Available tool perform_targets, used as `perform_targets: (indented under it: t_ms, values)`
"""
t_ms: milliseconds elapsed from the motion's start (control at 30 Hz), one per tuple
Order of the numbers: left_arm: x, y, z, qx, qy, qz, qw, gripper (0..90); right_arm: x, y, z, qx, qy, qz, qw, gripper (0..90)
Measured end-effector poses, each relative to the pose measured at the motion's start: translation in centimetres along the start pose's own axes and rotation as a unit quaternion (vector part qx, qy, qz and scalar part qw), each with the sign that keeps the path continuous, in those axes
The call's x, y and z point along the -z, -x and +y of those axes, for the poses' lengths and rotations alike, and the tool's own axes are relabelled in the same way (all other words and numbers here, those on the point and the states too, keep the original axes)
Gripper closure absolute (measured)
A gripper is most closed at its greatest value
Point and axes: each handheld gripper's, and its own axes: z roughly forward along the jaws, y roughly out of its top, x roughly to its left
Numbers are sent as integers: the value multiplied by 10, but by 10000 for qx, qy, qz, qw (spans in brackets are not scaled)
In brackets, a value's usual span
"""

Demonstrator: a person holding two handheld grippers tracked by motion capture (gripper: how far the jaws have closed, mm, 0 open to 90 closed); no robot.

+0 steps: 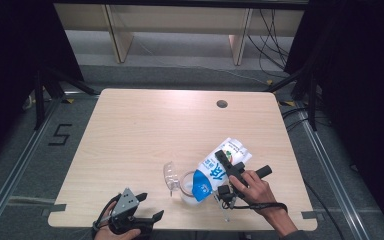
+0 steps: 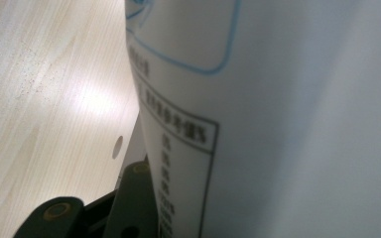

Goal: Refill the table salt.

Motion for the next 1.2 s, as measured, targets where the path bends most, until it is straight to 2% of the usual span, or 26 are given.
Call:
perform_targets:
  t_ms: [67,133,167,300,333,367,400,467,500,533,567,600,633,667,733,800,833,900,967,1000,1133,1167,1200]
  values:
    - [0,0,0,5,11,-1,10000,188,0,0,0,-9,-2,-7,10000,649]
    - [-1,0,0,21,20,-1,10000,188,1,-3,0,-141,-92,85,9998,649]
    - [0,0,0,19,21,-1,10000,188,0,0,0,31,-19,43,10000,649]
    - [0,-1,0,-75,-16,2,10000,188,0,0,0,-6,-16,-26,10000,650]
    - [0,0,0,-1,-1,0,10000,188,0,0,0,-1,-18,-21,10000,651]
    - [0,-1,0,-58,-8,4,10000,188,0,0,0,-1,-18,-24,10000,651]
    - [-1,0,0,17,2,3,10000,188,0,0,0,-3,-14,-35,10000,651]
    - [-1,-1,0,27,8,0,10000,188,0,1,0,44,7,3,10000,652]
    - [-1,-2,1,-67,15,-24,10000,188,0,-2,-1,-83,-60,66,9999,652]
    - [-1,0,0,25,13,-3,10000,188,0,-2,-1,-70,-93,111,9999,652]
    - [-1,0,1,-8,-3,10,10000,188,0,0,0,56,-37,21,10000,652]
    - [-1,-1,1,-107,-27,1,9999,189,1,-3,-1,-103,-83,25,9999,653]
    - [-2,1,0,46,28,18,10000,188,1,-1,-1,-17,-55,-9,10000,653]
    - [-2,1,1,29,10,-1,10000,188,1,-3,-1,-139,-101,32,9998,653]
    - [-1,0,1,5,-44,39,10000,189,1,-3,-2,-140,-129,68,9998,654]
    - [-2,0,1,23,-23,27,10000,188,1,-3,-2,-95,-137,147,9998,655]
    - [-1,0,1,16,-25,28,10000,188,1,-2,-2,18,-114,111,9999,655]
    - [-3,1,1,34,25,-1,10000,188,0,-2,-2,54,-91,96,9999,655]
    - [-3,1,1,7,6,-24,10000,189,1,-1,-1,55,-111,127,9998,655]
    - [-3,1,1,4,-6,-29,10000,188,1,-3,-2,-66,-152,146,9998,656]
    - [-2,1,0,39,15,4,10000,188,1,-4,-1,-49,-153,119,9998,657]
    - [-1,0,0,-8,-5,4,10000,188,0,0,0,160,-54,38,9998,658]
    - [-1,0,0,-1,4,11,10000,188,0,-3,0,-15,-88,21,10000,657]
